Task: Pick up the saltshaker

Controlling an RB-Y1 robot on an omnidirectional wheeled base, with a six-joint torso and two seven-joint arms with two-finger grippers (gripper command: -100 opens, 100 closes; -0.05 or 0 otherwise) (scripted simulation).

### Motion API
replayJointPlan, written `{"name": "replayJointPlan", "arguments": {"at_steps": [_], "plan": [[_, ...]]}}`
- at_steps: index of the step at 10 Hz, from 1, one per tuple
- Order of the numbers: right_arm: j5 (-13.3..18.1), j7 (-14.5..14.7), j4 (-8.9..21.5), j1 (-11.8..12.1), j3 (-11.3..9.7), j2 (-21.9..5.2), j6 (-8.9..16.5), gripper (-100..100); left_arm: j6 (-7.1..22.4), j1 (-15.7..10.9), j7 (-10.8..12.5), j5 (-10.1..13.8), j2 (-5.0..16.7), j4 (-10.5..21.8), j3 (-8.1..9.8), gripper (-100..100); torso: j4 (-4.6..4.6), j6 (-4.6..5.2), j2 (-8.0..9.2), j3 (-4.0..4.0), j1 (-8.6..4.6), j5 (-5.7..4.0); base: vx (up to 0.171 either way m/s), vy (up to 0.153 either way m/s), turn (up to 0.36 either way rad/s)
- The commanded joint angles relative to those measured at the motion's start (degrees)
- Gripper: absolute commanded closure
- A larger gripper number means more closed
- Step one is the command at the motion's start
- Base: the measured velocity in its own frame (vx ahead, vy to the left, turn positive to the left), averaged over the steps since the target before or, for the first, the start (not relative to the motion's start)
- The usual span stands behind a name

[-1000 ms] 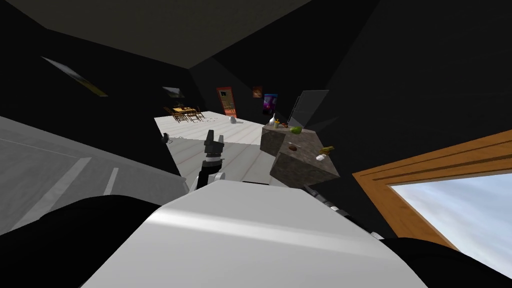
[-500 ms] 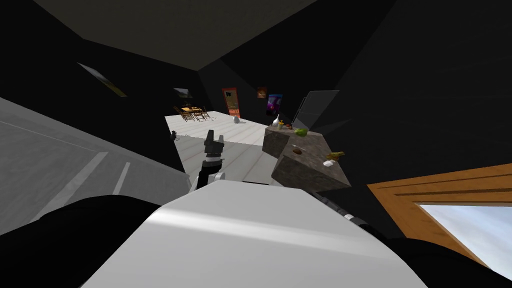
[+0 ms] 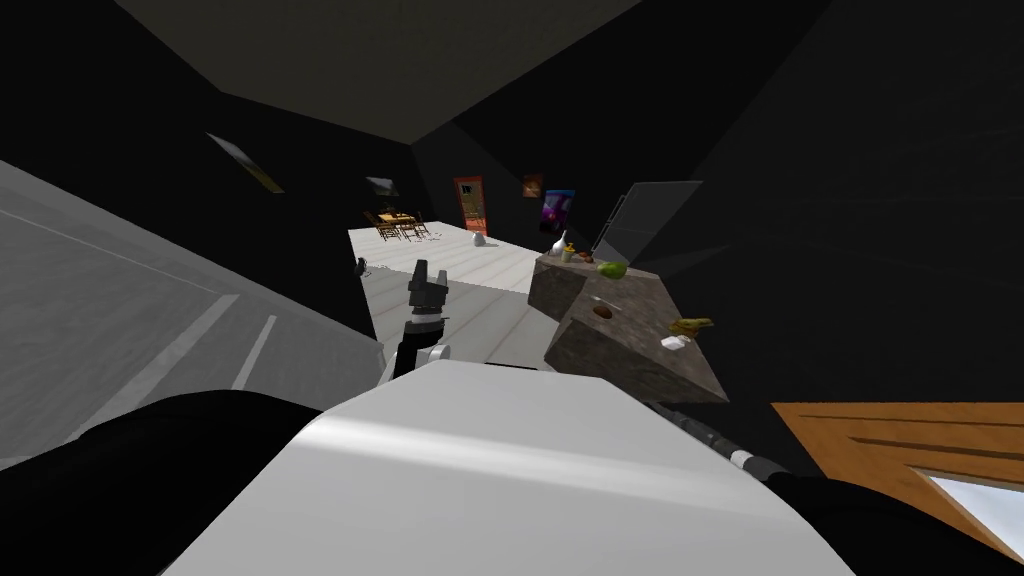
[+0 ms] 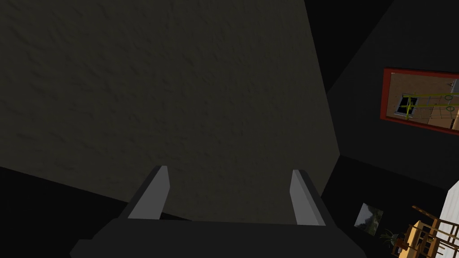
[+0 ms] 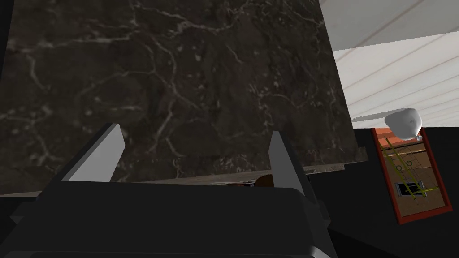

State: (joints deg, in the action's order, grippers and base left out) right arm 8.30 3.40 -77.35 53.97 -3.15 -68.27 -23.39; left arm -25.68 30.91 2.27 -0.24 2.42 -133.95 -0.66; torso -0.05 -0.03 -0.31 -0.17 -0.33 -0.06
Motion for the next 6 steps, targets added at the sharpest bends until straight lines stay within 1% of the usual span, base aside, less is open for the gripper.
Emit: {"name": "replayJointPlan", "arguments": {"at_steps": [1, 2, 3, 4, 5, 6], "plan": [[-0.2, 0.7, 2.8, 0.3, -0.7, -2.9, -0.6, -100, 0.0, 0.0, 0.0, 0.0, 0.0, 0.0, 0.0, 0, 0.0, 0.0, 0.0, 0.0, 0.0, 0.0, 0.097, -0.097, 0.208], [-0.2, 0.7, 2.8, 0.3, -0.7, -3.6, -0.6, -100, 0.0, 0.0, 0.0, 0.0, 0.0, 0.0, 0.0, 0, -0.01, -0.01, -0.02, -0.02, -0.09, -0.02, 0.076, -0.073, 0.064], [-0.4, 1.3, 4.6, 0.7, -1.0, -5.5, -1.3, -100, 0.0, 0.0, 0.0, 0.0, 0.0, 0.0, 0.0, 0, 0.0, 0.03, 0.02, 0.01, 0.0, -0.02, 0.091, -0.056, 0.108], [-0.5, 1.8, 6.2, 1.1, -1.2, -7.2, -1.9, -100, 0.0, 0.0, 0.0, 0.0, 0.0, 0.0, 0.0, 0, 0.0, 0.0, -0.01, -0.01, 0.05, 0.0, 0.109, -0.094, 0.194], [-0.5, 1.8, 6.2, 1.1, -1.2, -7.4, -1.9, -100, 0.0, 0.0, 0.0, 0.0, 0.0, 0.0, 0.0, 0, -0.02, 0.0, -0.07, -0.05, -0.05, -0.01, 0.071, -0.078, 0.053], [-0.7, 2.3, 7.8, 1.4, -1.5, -9.2, -2.5, -100, 0.0, 0.0, 0.0, 0.0, 0.0, 0.0, 0.0, 0, 0.0, 0.05, 0.02, 0.0, 0.01, -0.02, 0.06, -0.056, 0.071]]}}
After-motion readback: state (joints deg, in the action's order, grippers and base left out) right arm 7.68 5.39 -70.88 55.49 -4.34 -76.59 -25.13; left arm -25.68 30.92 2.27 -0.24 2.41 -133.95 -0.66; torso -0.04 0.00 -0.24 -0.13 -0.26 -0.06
